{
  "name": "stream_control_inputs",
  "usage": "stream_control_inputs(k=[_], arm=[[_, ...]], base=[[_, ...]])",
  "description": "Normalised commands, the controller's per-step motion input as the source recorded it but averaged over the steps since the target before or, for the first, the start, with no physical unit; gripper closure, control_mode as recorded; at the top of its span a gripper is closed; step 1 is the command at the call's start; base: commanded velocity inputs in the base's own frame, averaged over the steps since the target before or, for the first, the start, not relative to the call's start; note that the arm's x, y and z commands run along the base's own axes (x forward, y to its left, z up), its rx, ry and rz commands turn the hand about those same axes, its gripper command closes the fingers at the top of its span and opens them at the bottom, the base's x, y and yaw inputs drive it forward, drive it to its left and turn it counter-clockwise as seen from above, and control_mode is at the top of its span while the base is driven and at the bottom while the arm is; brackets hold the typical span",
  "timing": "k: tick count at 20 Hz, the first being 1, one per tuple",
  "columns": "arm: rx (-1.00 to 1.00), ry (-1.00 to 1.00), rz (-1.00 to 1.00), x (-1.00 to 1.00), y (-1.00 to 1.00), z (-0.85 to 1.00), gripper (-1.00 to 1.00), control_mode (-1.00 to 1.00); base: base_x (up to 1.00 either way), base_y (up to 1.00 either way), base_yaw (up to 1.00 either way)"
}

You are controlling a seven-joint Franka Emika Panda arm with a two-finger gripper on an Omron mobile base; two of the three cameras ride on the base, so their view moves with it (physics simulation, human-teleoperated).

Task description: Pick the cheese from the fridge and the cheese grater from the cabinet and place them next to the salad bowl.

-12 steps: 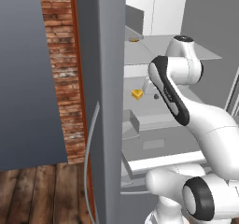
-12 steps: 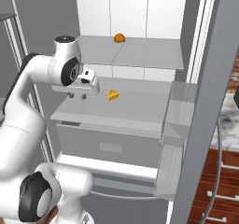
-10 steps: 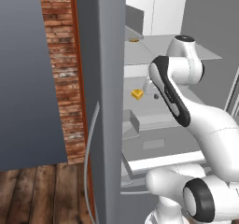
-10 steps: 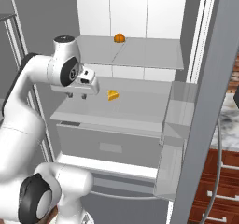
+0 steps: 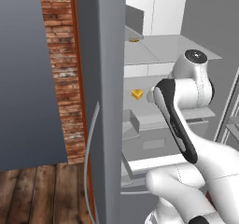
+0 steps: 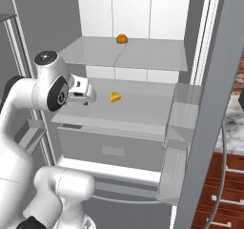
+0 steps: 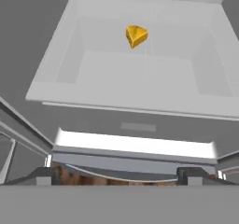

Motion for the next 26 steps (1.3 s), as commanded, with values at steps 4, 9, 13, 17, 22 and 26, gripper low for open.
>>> stream_control_inputs(k=[4, 9, 13, 17, 22, 26], arm=[[0.00, -0.08, 0.00, 0.41, -0.09, -0.20, -1.00, -1.00], [0.01, 0.00, 0.00, 0.61, -0.18, -0.08, -1.00, -1.00], [0.03, 0.02, 0.00, 0.50, -0.25, 0.00, -1.00, -1.00], [0.02, 0.00, 0.00, 0.49, -0.22, 0.00, -1.00, -1.00], [0.00, 0.00, -0.01, 0.44, -0.01, -0.10, -1.00, -1.00], [0.00, -0.01, -0.01, 0.22, 0.00, -0.22, -1.00, -1.00]], base=[[0.00, 0.00, 0.00], [0.00, 0.00, 0.00], [0.00, 0.00, 0.00], [0.00, 0.00, 0.00], [0.00, 0.00, 0.00], [0.00, 0.00, 0.00]])
